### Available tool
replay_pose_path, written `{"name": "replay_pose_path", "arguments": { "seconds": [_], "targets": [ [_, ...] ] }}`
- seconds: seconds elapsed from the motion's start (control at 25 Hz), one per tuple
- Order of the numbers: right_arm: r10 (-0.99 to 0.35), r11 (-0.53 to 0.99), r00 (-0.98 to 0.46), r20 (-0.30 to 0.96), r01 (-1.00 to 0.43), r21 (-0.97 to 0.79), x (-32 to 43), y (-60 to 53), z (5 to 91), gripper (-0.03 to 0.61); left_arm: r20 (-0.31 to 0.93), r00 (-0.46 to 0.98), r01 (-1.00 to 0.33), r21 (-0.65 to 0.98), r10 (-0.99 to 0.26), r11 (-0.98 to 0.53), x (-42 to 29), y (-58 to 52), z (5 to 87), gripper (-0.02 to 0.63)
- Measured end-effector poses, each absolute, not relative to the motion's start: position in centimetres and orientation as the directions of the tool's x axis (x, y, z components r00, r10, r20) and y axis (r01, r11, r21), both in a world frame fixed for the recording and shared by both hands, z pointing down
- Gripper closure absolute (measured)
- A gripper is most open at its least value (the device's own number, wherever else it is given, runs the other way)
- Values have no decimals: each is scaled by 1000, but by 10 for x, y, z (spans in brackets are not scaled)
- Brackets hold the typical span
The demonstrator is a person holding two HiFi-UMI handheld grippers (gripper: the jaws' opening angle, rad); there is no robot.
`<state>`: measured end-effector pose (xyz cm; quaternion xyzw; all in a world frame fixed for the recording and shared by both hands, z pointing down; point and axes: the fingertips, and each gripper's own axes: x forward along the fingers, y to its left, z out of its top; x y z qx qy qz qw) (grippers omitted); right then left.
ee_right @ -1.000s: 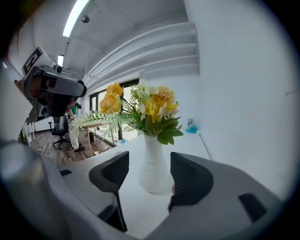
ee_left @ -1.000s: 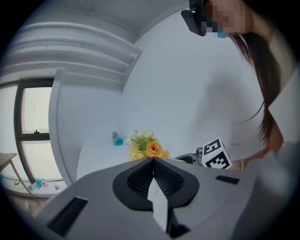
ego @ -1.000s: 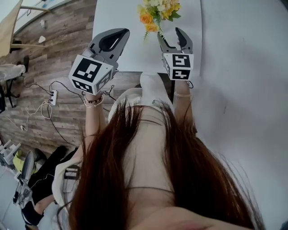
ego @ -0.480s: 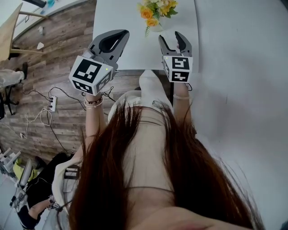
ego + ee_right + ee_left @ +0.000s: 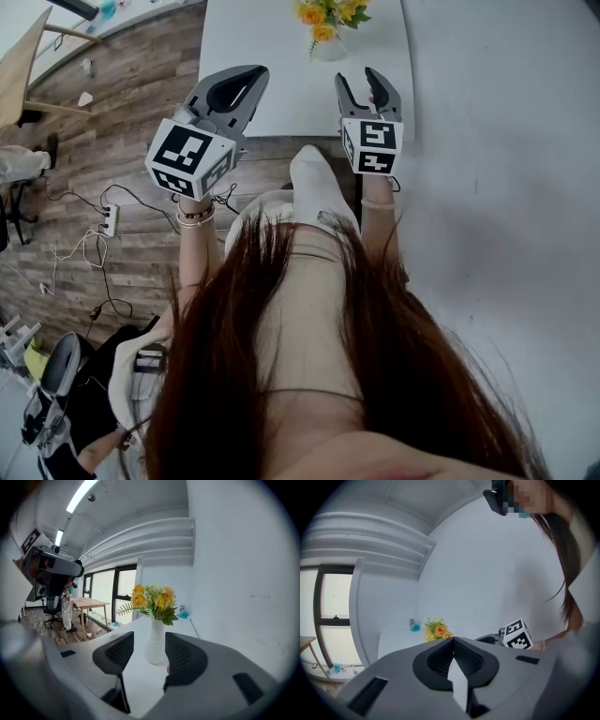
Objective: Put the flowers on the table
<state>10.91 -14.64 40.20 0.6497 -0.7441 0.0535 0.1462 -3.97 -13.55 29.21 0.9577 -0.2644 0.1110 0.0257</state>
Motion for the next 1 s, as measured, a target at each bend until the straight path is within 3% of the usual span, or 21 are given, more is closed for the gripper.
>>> {"name": "replay_pose_path", "arguments": {
  "seconds": [1.0],
  "targets": [
    [-971, 158, -112, 210, -963, 216, 66, -99, 373, 465, 168, 850, -504, -18, -500, -863, -78, -92, 289, 609]
  ]
}}
